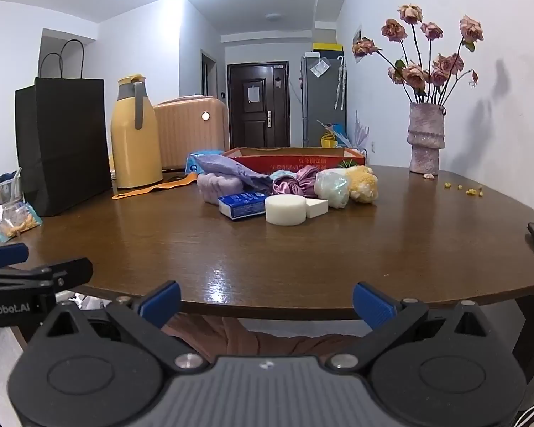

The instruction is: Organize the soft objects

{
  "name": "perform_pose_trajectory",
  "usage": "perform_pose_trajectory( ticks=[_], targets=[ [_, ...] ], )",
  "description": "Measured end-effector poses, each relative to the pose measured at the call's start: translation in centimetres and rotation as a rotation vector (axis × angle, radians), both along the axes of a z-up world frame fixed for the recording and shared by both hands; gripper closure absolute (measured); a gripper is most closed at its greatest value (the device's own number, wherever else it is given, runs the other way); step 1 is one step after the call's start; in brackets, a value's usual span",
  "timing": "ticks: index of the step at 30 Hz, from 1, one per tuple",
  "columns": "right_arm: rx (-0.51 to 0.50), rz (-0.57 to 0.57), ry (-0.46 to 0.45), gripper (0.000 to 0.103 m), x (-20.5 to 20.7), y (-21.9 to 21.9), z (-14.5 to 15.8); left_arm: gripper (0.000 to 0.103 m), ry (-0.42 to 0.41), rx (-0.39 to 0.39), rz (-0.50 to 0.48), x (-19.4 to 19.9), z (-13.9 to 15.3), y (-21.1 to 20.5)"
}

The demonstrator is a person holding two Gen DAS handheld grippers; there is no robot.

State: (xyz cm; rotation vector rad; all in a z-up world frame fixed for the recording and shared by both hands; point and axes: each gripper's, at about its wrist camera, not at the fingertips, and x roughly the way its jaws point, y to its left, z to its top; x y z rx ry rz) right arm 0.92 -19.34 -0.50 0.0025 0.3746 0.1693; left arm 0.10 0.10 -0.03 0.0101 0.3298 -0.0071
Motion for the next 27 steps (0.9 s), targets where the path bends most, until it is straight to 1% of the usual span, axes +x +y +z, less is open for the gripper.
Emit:
perform_pose_trajectory(
  ticks=[4,5,7,8,9,14,15,16,27],
  targets=[
    [0.011,0.009,0.013,0.0,0.1,0.0,-0.4,0.0,0.016,-0.008,0.013,0.3,0.0,0.4],
    [0.014,0.011,0.015,0.0,0.2,-0.1,-0.5,0.0,-0.012,0.011,0.016,-0.4,0.4,-0.1],
    [0.023,0.012,0.021,0.0,0.3,-0.3,-0.6,0.0,-0.009,0.012,0.016,-0.5,0.6,-0.3],
    [0.008,0.009,0.012,0.0,-0.1,0.3,0.0,0.0,-0.007,0.013,0.014,-0.5,0.6,-0.5],
    [0.011,0.008,0.014,0.0,0.0,0.3,0.1,0.0,-0.004,-0.003,0.013,-0.1,0.0,0.1],
    [0.009,0.014,0.015,0.0,-0.3,-0.1,1.2,0.0,0.0,-0.005,0.015,0.0,-0.1,0.1],
    [0.005,0.013,0.014,0.0,-0.2,-0.1,1.0,0.0,0.0,-0.006,0.015,0.1,-0.1,0.1],
    [-0.004,0.01,0.013,0.0,0.0,0.4,-0.1,0.0,0.001,-0.006,0.015,0.1,-0.1,0.1],
    [-0.008,0.012,0.012,0.0,-0.1,0.5,-0.1,0.0,-0.006,-0.005,0.02,-0.4,-0.2,0.1]
  ],
)
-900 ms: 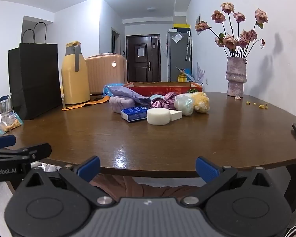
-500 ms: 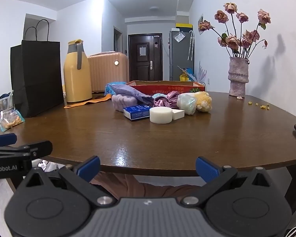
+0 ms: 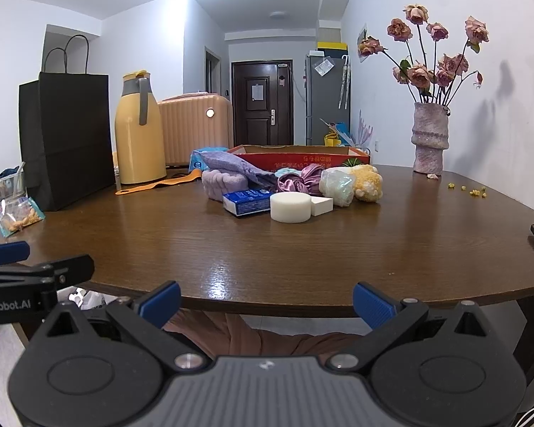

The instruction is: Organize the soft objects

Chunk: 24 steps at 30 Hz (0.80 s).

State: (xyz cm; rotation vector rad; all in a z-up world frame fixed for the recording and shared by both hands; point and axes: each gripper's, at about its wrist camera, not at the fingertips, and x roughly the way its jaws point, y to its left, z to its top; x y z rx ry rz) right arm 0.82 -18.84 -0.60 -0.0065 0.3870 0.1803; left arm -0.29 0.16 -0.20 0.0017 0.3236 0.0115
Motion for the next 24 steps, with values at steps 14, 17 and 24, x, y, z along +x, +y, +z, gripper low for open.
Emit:
perform_pose_trajectory(
  ticks=[14,17,24],
  targets=[
    [0.008,-0.004,-0.001,0.0,-0.02,-0.19,0.08,0.0,0.0,-0.002,-0.001,0.03,0.0,-0.07],
    [0.012,-0.006,0.002,0.0,0.02,-0.24,0.05,0.0,0.0,-0.002,-0.001,0.03,0.0,-0.08],
    [0.006,-0.003,-0.002,0.0,0.0,-0.1,0.0,0.0,-0.003,0.001,-0.005,-0.08,-0.02,-0.18]
  ],
)
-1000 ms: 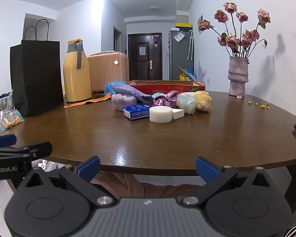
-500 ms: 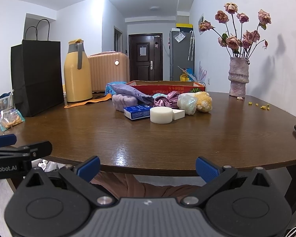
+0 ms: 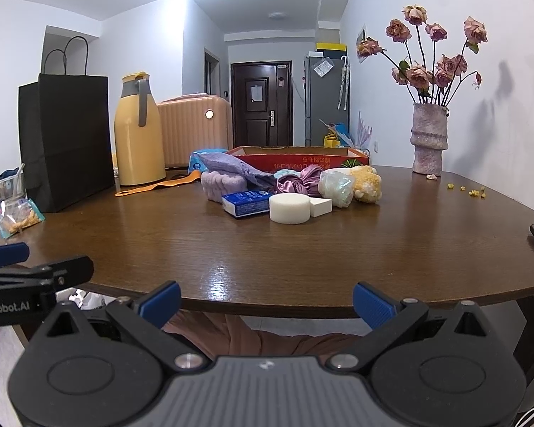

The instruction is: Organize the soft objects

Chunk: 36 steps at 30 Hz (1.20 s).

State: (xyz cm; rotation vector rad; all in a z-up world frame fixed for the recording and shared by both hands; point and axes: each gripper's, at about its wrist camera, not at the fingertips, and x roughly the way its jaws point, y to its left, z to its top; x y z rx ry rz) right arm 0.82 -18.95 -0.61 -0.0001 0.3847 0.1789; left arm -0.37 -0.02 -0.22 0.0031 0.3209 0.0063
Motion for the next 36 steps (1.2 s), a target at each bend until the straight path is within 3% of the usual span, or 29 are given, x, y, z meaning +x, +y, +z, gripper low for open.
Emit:
perform_pose_trajectory(
  ticks=[36],
  targets=[
    [0.007,0.0,0.001,0.0,-0.01,-0.09,0.13,0.0,-0.003,0.0,-0.009,0.04,0.0,-0.04]
  ],
)
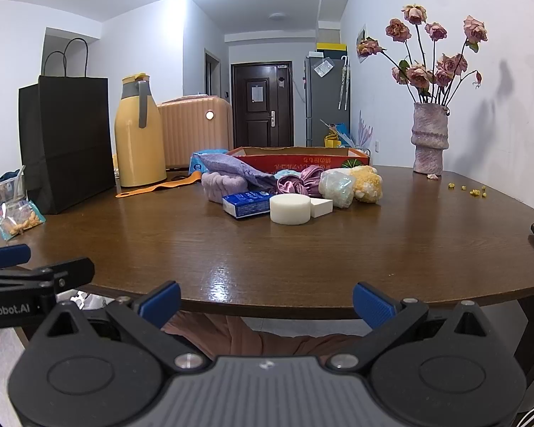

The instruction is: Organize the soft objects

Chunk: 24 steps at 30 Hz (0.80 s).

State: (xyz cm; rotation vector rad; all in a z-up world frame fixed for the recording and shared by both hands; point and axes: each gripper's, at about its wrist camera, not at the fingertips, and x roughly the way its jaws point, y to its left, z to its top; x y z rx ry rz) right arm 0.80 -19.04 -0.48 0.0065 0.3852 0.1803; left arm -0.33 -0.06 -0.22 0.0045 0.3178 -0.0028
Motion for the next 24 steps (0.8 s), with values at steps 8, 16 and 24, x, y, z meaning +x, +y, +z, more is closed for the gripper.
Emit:
perform_pose_trajectory(
  ticks=[8,16,24],
  targets=[
    [0.002,0.0,-0.007,0.0,0.0,0.0,0.0,0.0,0.006,-0.011,0.005,0.3,-0.1,0.5],
    [0.031,0.009,0.02,0.0,1.2,-0.1,-1.1,0.0,0.055,0.0,0.0,1.4,-0.8,0.8],
    [0.099,-0.034,0.05,0.0,6.0,-1.2,-0.6,0.0,0.067,-0.017,-0.022,6.6,1.0,1.2]
  ],
)
